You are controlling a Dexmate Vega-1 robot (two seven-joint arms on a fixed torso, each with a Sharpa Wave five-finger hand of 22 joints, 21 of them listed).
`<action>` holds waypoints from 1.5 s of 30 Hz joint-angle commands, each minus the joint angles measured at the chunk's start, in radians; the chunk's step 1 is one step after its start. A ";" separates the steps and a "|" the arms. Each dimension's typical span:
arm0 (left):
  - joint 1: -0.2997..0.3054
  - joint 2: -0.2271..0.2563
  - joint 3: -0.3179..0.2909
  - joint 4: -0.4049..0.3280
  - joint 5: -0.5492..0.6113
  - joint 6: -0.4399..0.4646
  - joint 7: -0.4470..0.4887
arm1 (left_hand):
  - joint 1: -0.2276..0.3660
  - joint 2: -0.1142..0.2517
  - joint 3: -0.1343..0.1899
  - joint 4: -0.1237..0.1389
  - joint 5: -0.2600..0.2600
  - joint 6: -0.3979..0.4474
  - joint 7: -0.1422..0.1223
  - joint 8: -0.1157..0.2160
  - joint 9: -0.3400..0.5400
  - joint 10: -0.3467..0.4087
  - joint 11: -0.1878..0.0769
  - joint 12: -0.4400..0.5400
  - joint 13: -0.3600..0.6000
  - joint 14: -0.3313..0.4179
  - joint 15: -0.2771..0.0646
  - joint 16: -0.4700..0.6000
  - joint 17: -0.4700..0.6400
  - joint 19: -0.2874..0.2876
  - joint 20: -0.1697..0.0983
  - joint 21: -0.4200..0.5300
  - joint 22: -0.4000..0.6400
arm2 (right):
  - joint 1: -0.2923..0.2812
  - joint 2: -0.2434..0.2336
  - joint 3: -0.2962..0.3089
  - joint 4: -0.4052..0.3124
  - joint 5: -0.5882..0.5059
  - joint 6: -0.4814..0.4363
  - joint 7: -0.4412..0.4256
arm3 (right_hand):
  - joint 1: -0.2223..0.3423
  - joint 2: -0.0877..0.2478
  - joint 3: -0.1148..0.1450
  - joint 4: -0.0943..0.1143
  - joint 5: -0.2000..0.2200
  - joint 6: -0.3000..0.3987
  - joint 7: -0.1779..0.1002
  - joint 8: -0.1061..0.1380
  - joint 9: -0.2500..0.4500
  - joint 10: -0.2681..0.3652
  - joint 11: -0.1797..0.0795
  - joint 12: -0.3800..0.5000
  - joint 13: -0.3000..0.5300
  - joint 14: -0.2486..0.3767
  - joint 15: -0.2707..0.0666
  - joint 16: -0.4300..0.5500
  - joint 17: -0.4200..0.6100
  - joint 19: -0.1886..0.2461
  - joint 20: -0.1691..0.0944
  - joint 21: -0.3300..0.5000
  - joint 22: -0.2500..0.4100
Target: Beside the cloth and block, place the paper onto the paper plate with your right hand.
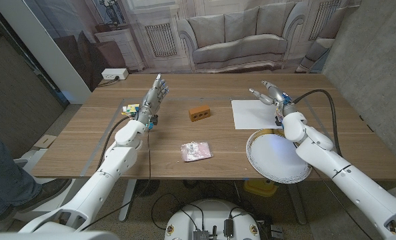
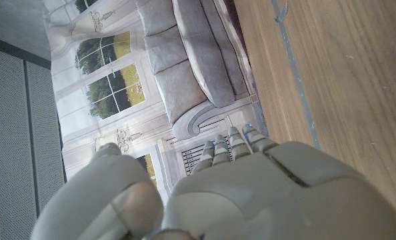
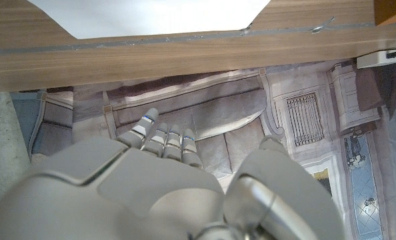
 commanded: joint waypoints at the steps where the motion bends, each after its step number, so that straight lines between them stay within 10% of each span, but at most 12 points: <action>1: 0.014 0.016 0.005 -0.047 0.009 0.016 0.026 | 0.005 0.001 -0.008 0.002 0.004 0.002 -0.001 -0.003 0.004 -0.005 -0.006 0.000 0.001 -0.004 -0.005 -0.001 0.003 -0.008 -0.018 -0.001 0.003 | 0.012 -0.022 -0.020 0.005 -0.051 -0.027 0.021 | 0.008 0.000 0.002 -0.004 0.002 0.002 -0.009 0.000 0.006 -0.004 -0.003 0.001 0.003 -0.001 -0.005 -0.005 0.005 0.010 -0.044 -0.003 0.006; 45: 0.000 0.026 0.006 -0.034 0.000 0.017 0.015 | 0.007 0.008 -0.019 0.004 0.005 0.003 -0.002 -0.005 0.005 -0.003 -0.008 0.000 0.001 -0.007 0.001 -0.001 0.004 -0.015 -0.010 -0.002 0.004 | 0.069 -0.019 -0.099 0.017 -0.195 -0.161 0.142 | 0.019 0.007 0.000 -0.011 0.005 -0.013 -0.018 -0.002 0.006 -0.033 -0.001 -0.004 0.004 -0.013 0.005 -0.009 0.005 -0.003 -0.024 -0.031 0.007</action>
